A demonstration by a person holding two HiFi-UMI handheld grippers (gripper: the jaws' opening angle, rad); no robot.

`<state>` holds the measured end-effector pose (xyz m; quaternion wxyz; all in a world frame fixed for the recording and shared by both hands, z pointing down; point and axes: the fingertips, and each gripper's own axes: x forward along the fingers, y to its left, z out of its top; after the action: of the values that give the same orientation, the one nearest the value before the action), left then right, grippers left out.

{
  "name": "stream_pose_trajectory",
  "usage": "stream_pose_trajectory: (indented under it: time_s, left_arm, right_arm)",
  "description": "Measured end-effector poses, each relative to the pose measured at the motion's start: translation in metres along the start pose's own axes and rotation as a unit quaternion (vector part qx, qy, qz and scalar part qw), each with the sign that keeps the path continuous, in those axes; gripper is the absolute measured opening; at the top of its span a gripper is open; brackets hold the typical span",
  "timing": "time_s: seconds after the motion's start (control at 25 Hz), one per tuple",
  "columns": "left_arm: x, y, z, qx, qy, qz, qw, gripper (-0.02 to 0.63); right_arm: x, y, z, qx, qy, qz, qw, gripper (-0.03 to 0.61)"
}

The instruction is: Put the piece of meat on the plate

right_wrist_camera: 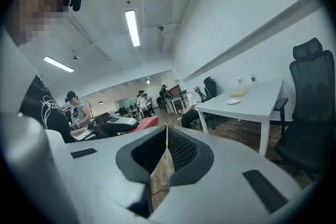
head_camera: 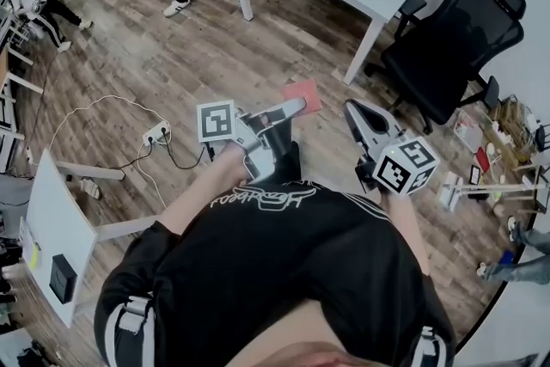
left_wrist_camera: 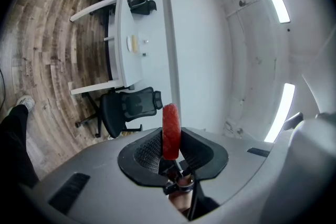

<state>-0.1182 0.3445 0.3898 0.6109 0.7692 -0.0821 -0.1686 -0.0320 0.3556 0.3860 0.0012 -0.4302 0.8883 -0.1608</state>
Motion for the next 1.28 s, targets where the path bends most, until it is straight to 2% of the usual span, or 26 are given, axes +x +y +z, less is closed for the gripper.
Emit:
stream_pose_trajectory:
  time_s: [0.32,0.76,1.0,1.28]
  left_arm:
    - [0.028,0.028,0.061,-0.012,-0.003,0.009,0.9999,0.095]
    - [0.091,0.068,0.197,-0.024,0.011,0.028,0.9993,0.095]
    - [0.123,0.087,0.269,-0.033,0.016,0.024,0.9991,0.095]
    - [0.151,0.103,0.331,-0.035,0.028,0.011,0.9989,0.094]
  right_arm:
    - [0.052,-0.051,0.012,0.004,0.009,-0.004,1.0,0.015]
    - [0.162,-0.148,0.056,0.03,0.021,-0.013,0.999,0.015]
    - [0.222,-0.198,0.077,0.034,0.033,-0.022,0.999,0.015]
    - [0.271,-0.238,0.1,0.024,0.038,-0.032,0.998,0.015]
